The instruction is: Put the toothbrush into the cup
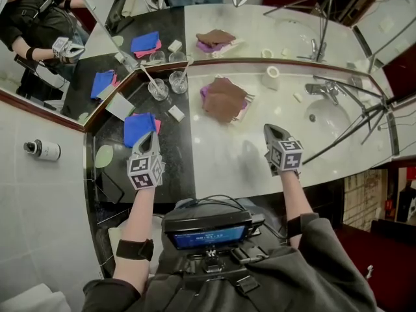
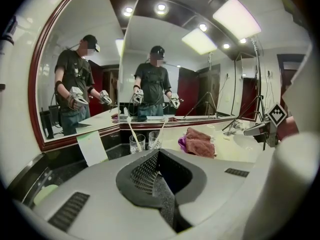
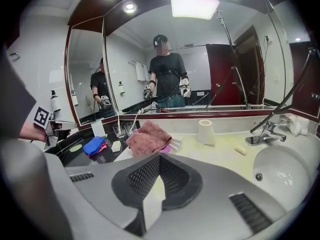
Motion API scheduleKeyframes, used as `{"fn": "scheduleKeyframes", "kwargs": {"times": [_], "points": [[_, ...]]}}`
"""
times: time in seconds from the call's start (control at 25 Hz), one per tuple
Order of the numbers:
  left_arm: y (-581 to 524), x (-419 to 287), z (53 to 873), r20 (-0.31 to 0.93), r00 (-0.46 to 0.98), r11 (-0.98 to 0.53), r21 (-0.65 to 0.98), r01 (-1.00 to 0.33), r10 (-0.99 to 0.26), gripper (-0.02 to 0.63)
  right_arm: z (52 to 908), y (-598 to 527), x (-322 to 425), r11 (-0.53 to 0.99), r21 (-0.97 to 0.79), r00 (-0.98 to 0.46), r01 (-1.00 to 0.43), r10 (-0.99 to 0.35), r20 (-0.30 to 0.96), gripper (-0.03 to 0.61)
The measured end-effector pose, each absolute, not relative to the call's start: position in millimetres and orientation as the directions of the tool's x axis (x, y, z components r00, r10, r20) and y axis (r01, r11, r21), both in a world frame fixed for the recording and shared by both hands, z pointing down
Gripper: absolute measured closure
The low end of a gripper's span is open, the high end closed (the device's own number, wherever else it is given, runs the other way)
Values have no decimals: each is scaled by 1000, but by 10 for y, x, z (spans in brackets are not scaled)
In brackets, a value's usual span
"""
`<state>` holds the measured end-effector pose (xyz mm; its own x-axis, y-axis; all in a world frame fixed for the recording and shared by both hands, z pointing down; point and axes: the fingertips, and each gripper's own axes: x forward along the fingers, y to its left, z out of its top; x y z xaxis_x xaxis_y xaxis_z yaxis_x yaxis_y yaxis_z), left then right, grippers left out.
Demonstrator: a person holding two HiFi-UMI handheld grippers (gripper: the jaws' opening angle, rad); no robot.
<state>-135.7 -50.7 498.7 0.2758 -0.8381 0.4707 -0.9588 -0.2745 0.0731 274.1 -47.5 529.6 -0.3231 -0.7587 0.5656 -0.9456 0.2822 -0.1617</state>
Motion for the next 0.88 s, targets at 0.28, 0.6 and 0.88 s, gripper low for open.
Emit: {"fn": "scheduleKeyframes", "kwargs": {"times": [0.28,0.6,0.88], "points": [[-429,-1389,5007,472,260,-256,74,-964,-843,609,5276,-469,2726,290,-163,-331,-943,-762,557,565],[-325,-1431,5017,474,252,-244,80,-967,-844,609,5288,-403,2680,297,-167,-339,-940,-758,557,565],[-275,-1400,5029,482,255,-246,82,-966,-838,609,5307,-374,2689,301,-171,-344,-938,-756,557,565]]}}
